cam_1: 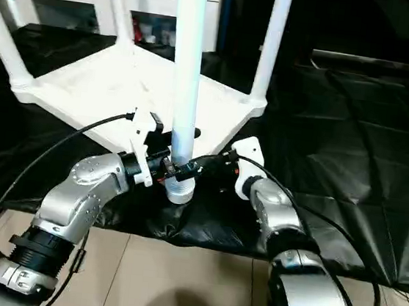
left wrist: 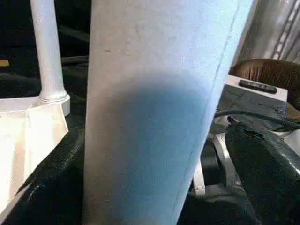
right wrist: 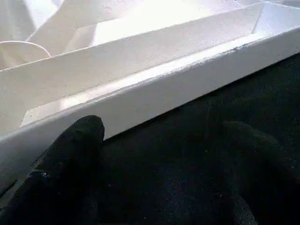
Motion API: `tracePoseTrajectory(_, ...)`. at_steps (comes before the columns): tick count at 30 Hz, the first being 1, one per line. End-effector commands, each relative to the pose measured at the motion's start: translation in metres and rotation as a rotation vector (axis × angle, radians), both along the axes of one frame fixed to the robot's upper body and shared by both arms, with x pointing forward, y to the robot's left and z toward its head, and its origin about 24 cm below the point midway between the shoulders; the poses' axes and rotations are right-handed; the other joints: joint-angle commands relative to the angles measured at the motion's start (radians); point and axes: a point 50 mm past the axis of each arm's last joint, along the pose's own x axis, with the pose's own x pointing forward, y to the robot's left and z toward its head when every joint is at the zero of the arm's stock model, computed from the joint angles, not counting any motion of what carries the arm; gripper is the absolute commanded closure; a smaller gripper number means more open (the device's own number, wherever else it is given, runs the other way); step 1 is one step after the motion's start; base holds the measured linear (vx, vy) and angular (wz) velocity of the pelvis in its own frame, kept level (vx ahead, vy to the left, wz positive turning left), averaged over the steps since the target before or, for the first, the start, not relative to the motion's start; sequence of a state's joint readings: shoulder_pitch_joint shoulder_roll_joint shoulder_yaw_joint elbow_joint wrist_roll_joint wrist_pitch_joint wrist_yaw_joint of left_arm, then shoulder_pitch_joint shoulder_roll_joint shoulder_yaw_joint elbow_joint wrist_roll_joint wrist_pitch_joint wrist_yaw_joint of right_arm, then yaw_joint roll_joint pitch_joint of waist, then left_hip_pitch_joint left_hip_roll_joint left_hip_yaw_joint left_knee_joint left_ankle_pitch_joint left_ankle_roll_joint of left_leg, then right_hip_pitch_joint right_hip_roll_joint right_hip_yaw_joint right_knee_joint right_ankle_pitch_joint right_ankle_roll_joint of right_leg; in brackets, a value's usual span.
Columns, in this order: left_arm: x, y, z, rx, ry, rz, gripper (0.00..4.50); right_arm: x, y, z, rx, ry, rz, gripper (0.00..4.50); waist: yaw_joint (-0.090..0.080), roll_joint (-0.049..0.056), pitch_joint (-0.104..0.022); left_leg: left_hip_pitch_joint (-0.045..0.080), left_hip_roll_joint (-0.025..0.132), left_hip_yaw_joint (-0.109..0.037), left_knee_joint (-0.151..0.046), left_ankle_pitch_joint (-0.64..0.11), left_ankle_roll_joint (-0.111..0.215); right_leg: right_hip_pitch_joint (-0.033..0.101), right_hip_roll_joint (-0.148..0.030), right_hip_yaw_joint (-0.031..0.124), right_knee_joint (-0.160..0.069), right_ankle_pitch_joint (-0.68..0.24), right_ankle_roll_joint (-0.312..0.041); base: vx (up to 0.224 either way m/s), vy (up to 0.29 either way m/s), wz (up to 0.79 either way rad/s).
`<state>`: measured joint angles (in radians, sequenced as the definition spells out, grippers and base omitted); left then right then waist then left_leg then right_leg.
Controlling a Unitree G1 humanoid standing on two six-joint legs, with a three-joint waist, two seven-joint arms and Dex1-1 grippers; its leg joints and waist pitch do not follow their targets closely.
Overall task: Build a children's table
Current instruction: Rotate table base
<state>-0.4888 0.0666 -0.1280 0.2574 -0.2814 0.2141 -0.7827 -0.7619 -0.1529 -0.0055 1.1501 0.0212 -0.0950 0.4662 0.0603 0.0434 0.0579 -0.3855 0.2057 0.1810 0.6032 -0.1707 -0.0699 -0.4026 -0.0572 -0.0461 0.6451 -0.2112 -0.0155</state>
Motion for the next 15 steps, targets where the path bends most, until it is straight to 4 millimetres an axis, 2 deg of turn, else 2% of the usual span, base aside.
tracePoseTrajectory(1, -0.009, -0.032, 0.011, -0.023, -0.037, -0.147, 0.03, 0.006, 0.023, 0.011, 0.016, -0.035, 0.044, 0.04, 0.007, -0.011, -0.075, 0.009, 0.019, -0.007, -0.056, -0.164, 0.06, 0.057, -0.071, 0.036, -0.082, -0.069, -0.259, 0.0, 0.0, 0.0)
tracePoseTrajectory(3, -0.006, -0.041, 0.012, -0.034, -0.036, -0.133, 0.03, 0.008, 0.024, 0.012, 0.014, -0.038, 0.021, 0.04, 0.007, -0.009, -0.074, 0.012, 0.017, -0.005, -0.055, -0.164, 0.064, 0.054, -0.069, 0.037, -0.085, -0.07, -0.264, 0.0, 0.0, 0.0)
tracePoseTrajectory(4, -0.003, -0.045, 0.012, -0.04, -0.035, -0.115, 0.03, 0.009, 0.023, 0.012, 0.008, -0.043, 0.001, 0.04, 0.008, -0.009, -0.074, 0.01, 0.017, -0.006, -0.055, -0.162, 0.063, 0.058, -0.071, 0.037, -0.084, -0.067, -0.263, 0.0, 0.0, 0.0)
tracePoseTrajectory(8, 0.006, -0.046, 0.013, -0.037, -0.043, -0.043, 0.03, 0.01, 0.019, 0.014, 0.008, -0.053, -0.023, 0.04, 0.008, -0.011, -0.077, 0.009, 0.016, -0.006, -0.054, -0.157, 0.069, 0.06, -0.071, 0.036, -0.083, -0.048, -0.26, 0.0, 0.0, 0.0)
tracePoseTrajectory(9, 0.015, -0.042, 0.011, -0.005, -0.052, 0.041, 0.03, 0.012, 0.013, 0.016, 0.003, -0.069, -0.048, 0.04, 0.007, -0.01, -0.078, 0.006, 0.015, -0.007, -0.052, -0.144, 0.079, 0.062, -0.07, 0.036, -0.082, -0.023, -0.26, 0.0, 0.0, 0.0)
tracePoseTrajectory(12, 0.028, -0.027, 0.01, 0.059, -0.058, 0.156, 0.03, 0.015, -0.001, 0.022, 0.017, -0.105, -0.098, 0.04, 0.008, -0.011, -0.08, 0.007, 0.015, -0.007, -0.05, -0.133, 0.09, 0.063, -0.07, 0.035, -0.08, 0.002, -0.257, 0.0, 0.0, 0.0)
tracePoseTrajectory(15, 0.035, -0.013, 0.008, 0.077, -0.021, 0.191, 0.03, 0.016, -0.015, 0.029, 0.035, -0.146, -0.127, 0.04, 0.008, -0.009, -0.08, 0.008, 0.015, -0.007, -0.049, -0.135, 0.095, 0.063, -0.071, 0.034, -0.079, -0.006, -0.264, 0.0, 0.0, 0.0)
